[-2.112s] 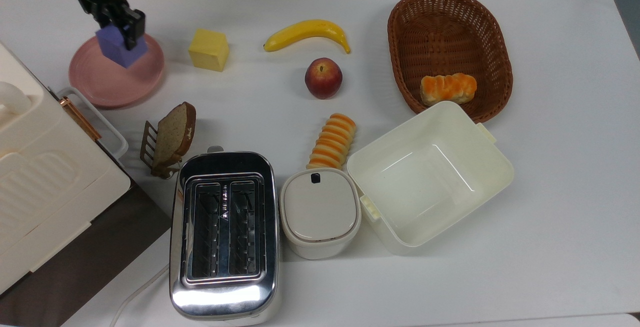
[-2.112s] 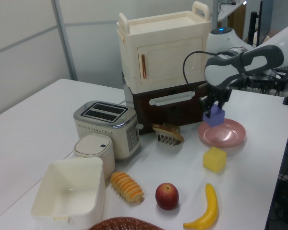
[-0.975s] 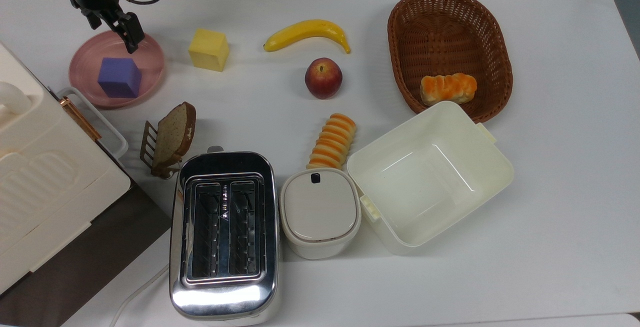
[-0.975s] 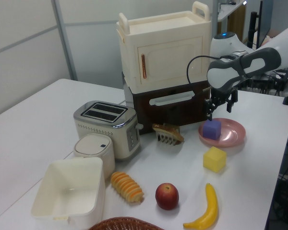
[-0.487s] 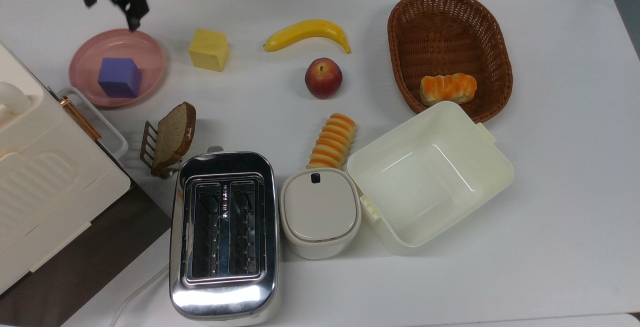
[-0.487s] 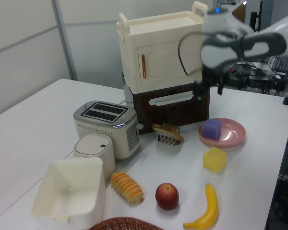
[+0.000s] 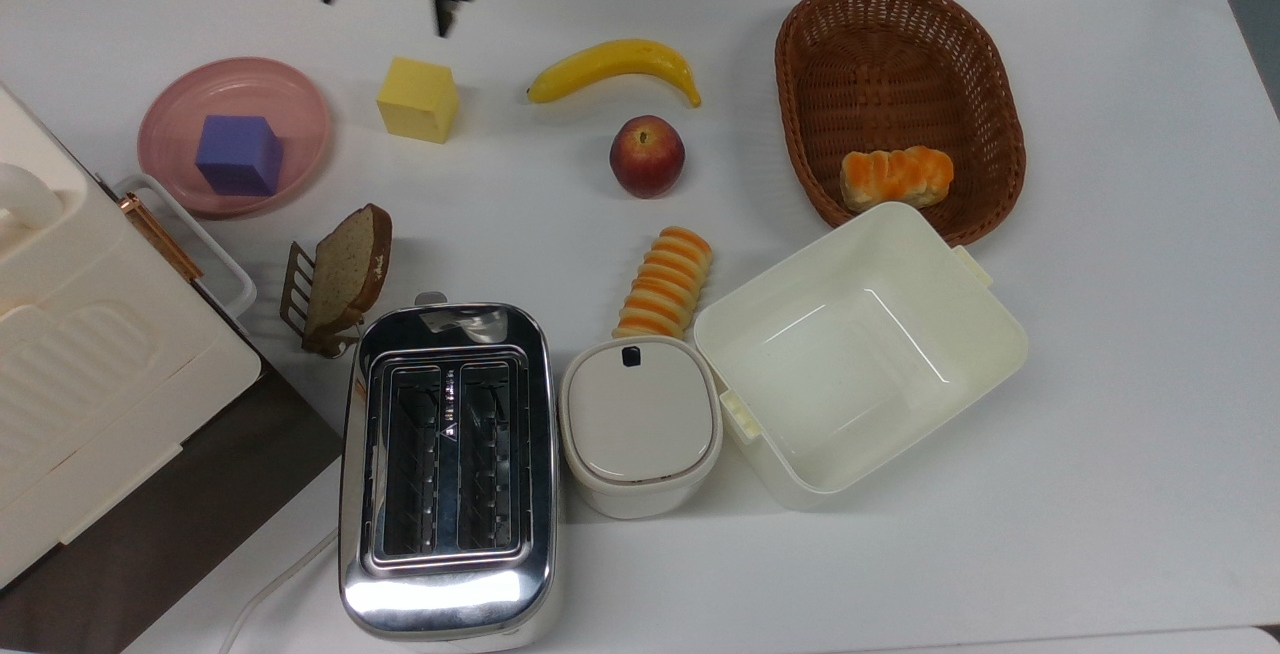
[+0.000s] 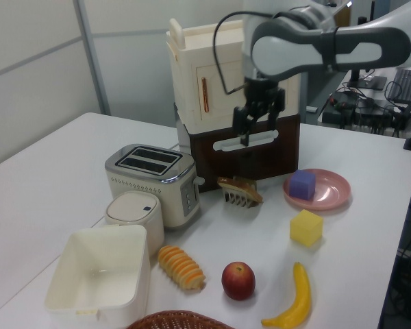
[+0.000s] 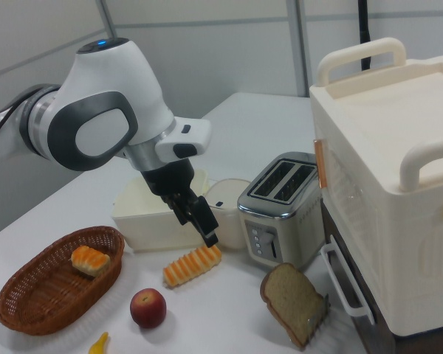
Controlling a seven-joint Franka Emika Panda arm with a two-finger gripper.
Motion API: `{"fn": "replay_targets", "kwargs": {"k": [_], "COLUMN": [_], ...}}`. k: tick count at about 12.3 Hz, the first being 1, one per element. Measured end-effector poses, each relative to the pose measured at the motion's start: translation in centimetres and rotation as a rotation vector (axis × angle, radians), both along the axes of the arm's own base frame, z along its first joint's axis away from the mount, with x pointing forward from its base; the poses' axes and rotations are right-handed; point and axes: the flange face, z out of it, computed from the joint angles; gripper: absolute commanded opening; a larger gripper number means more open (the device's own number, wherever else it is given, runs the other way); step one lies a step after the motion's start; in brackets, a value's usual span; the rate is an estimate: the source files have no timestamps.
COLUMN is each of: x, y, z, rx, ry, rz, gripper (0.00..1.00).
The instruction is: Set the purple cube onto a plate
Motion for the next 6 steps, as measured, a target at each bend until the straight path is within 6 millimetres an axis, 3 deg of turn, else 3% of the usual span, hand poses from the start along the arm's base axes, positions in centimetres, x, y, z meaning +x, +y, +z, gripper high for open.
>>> {"fn": "replay_targets", "kwargs": {"k": [6], "x": [1.2], "y": [6.1], "z": [0.1], "rx": [0.07], "ry": [-0.013], "rz": [0.089], "gripper": [1.0]}}
